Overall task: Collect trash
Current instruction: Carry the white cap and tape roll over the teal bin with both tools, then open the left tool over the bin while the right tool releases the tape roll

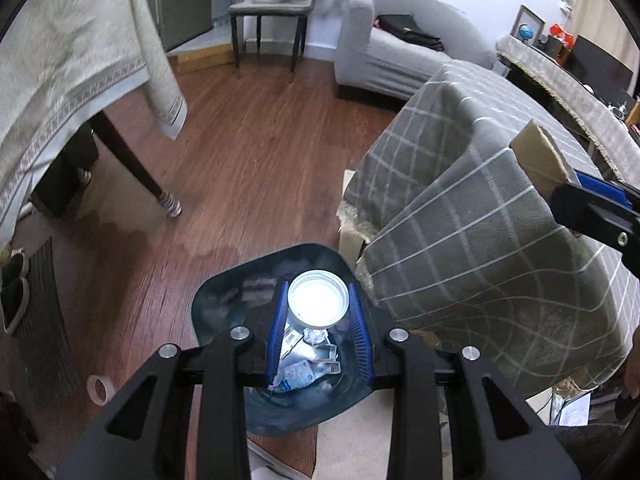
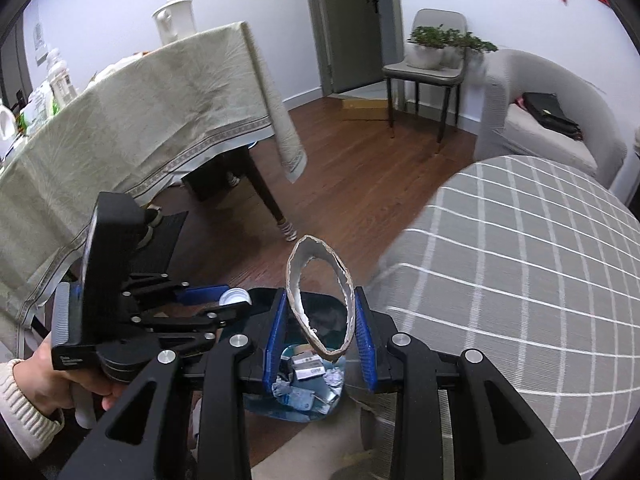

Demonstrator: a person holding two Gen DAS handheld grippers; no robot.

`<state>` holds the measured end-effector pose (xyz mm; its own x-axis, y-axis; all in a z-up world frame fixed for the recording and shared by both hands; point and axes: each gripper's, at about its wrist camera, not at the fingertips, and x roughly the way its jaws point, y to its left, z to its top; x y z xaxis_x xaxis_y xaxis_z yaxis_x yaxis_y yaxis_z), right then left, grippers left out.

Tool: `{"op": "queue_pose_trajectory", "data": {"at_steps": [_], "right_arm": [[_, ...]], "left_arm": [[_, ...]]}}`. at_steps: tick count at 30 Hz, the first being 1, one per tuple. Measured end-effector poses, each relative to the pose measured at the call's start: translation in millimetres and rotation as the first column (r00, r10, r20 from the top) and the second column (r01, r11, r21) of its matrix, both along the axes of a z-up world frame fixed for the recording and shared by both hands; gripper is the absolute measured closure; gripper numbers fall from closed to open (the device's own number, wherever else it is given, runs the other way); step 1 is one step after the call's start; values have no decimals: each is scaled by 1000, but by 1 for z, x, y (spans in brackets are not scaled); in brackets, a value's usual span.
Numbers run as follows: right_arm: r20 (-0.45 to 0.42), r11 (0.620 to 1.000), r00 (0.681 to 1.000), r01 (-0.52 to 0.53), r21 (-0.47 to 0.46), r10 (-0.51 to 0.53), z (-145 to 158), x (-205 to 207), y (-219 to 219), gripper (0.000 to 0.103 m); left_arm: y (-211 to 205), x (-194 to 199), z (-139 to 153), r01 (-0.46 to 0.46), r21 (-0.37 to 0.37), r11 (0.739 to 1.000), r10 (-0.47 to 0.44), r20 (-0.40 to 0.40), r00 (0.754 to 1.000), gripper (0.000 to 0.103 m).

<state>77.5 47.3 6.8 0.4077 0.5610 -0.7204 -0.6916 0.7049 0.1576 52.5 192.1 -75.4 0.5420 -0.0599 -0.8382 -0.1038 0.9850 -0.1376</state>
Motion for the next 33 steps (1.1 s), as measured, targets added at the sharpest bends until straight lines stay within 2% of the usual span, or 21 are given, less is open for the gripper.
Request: {"op": "queue_pose_trajectory", "data": {"at_steps": [13, 24, 33], "right_arm": [[-58, 996, 997, -57, -65, 54, -27, 0, 50, 71], [-108, 991, 992, -81, -107, 70, -47, 0, 77, 71], [-146, 985, 986, -100, -143, 79, -63, 3, 95, 71]], "left_arm": [[41, -13, -34, -70, -48, 996, 65, -85, 994, 70], [51, -21, -80, -77, -48, 996, 67, -194, 979, 70], [54, -27, -106, -56, -48, 997, 42, -258, 965, 69]]}}
